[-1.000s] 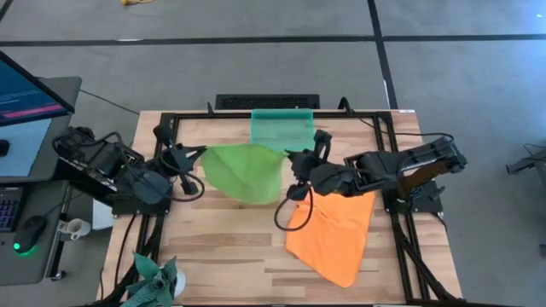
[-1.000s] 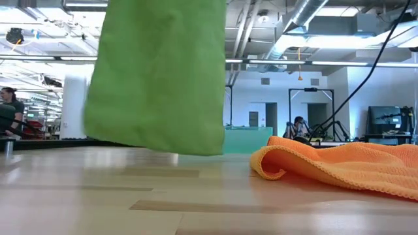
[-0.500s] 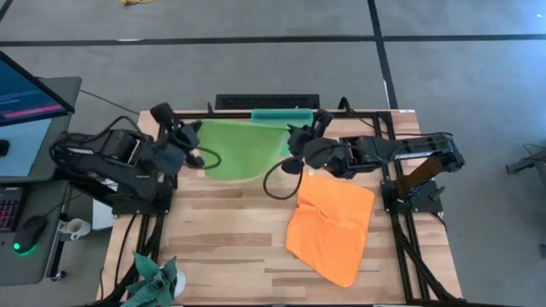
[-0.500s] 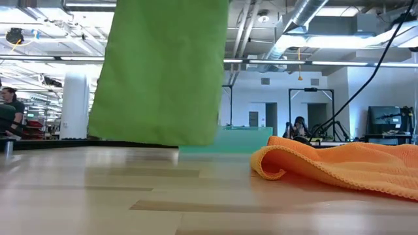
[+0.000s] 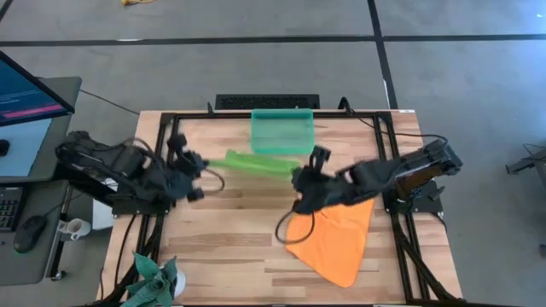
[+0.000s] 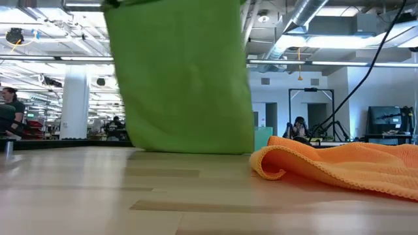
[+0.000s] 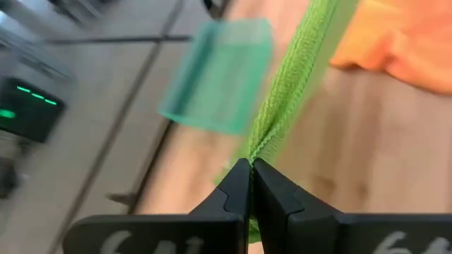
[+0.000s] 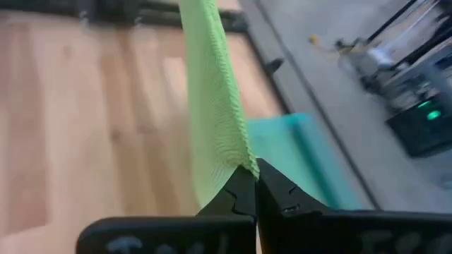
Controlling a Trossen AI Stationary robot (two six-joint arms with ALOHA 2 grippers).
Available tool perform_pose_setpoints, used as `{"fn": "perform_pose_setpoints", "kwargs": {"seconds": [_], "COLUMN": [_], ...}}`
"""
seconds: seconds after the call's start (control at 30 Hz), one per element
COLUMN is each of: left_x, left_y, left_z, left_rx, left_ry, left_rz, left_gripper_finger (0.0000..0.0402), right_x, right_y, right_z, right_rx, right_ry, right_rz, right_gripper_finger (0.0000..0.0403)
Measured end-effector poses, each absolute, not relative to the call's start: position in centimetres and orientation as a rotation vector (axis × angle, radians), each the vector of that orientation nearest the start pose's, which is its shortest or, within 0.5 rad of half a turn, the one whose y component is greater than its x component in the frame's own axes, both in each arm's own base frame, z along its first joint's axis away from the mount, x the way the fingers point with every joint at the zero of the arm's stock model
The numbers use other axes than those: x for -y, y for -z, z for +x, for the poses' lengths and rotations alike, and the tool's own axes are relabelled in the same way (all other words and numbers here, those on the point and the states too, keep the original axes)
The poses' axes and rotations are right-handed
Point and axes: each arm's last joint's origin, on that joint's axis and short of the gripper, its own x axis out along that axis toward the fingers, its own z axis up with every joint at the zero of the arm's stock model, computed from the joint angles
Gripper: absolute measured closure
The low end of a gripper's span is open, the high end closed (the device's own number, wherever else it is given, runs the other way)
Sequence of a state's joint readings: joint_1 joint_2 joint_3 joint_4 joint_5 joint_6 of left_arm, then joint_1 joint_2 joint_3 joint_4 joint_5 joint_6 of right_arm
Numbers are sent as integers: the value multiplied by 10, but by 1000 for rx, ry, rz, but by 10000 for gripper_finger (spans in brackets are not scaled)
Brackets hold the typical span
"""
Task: Roll microfiber towels into tight, uniform cylinder then place into a basket
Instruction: Fold the green microfiber towel
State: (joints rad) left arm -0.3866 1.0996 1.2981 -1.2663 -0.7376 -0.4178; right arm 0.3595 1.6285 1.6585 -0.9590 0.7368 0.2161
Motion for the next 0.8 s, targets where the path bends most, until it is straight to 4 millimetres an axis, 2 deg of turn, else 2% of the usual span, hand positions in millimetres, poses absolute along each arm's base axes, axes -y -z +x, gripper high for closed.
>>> {"fn": "perform_pose_setpoints", "kwargs": {"seconds": [0.17, 0.33, 0.6, 0.7, 0.8], "left_x": [70, 88, 117, 127, 128], "left_y": [-328, -300, -286, -282, -277], "left_z": [160, 149, 136, 134, 136], "left_rx": [-875, -914, -910, -928, -936], "left_ry": [-449, -425, -330, -311, -350], "left_rz": [120, 27, -102, -106, -44], "left_gripper_finger": [401, 401, 401, 401, 401], "right_x": [-128, -158, -189, -196, -195], "right_y": [-326, -292, -248, -243, -243], "right_z": [329, 341, 353, 353, 351], "right_rx": [-852, -920, -1017, -1027, -1022], "right_ry": [401, 349, 267, 255, 273], "right_rz": [-259, -232, -158, -155, -172], "right_gripper_finger": [395, 396, 395, 398, 394]}}
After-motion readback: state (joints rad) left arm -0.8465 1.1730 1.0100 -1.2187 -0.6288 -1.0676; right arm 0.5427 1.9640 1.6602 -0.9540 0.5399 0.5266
